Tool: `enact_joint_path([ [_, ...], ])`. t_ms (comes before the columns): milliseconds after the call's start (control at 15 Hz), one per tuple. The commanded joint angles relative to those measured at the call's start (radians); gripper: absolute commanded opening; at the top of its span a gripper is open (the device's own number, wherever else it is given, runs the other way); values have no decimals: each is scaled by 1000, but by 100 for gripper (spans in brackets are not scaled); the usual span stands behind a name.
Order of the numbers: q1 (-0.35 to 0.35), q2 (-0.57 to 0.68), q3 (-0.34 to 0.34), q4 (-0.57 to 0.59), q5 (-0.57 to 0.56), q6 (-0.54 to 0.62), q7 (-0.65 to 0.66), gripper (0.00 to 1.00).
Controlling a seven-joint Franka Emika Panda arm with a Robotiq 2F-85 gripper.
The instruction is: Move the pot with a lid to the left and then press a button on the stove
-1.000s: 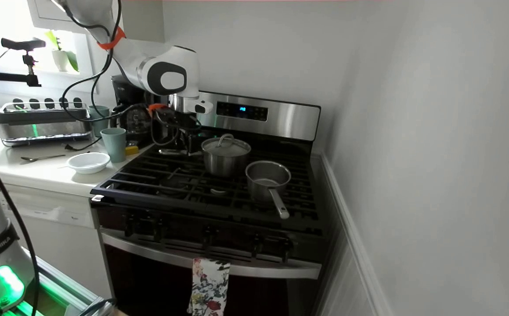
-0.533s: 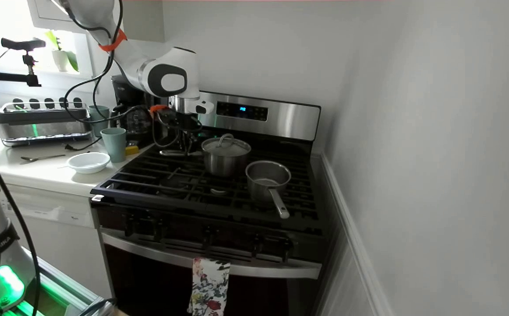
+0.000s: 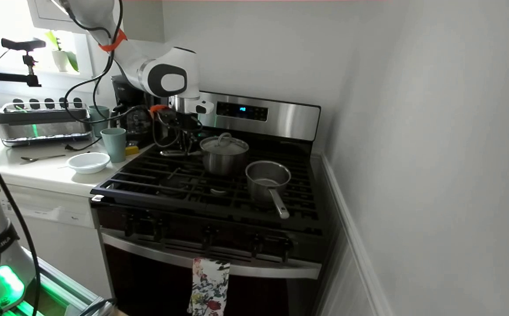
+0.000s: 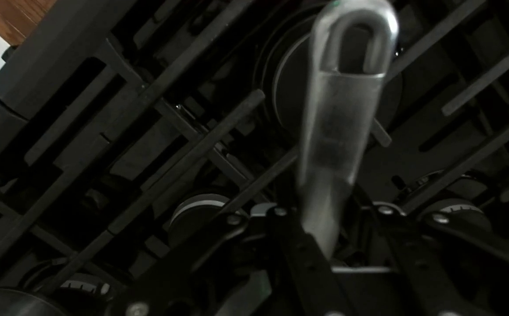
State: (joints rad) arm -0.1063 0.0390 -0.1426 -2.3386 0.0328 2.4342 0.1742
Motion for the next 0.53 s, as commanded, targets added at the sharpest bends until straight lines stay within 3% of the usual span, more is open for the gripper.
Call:
enact_joint_path([
  [0, 11, -14, 28, 7, 26, 5, -66, 8],
  [467, 29, -23, 67, 6, 62, -5, -182, 8],
])
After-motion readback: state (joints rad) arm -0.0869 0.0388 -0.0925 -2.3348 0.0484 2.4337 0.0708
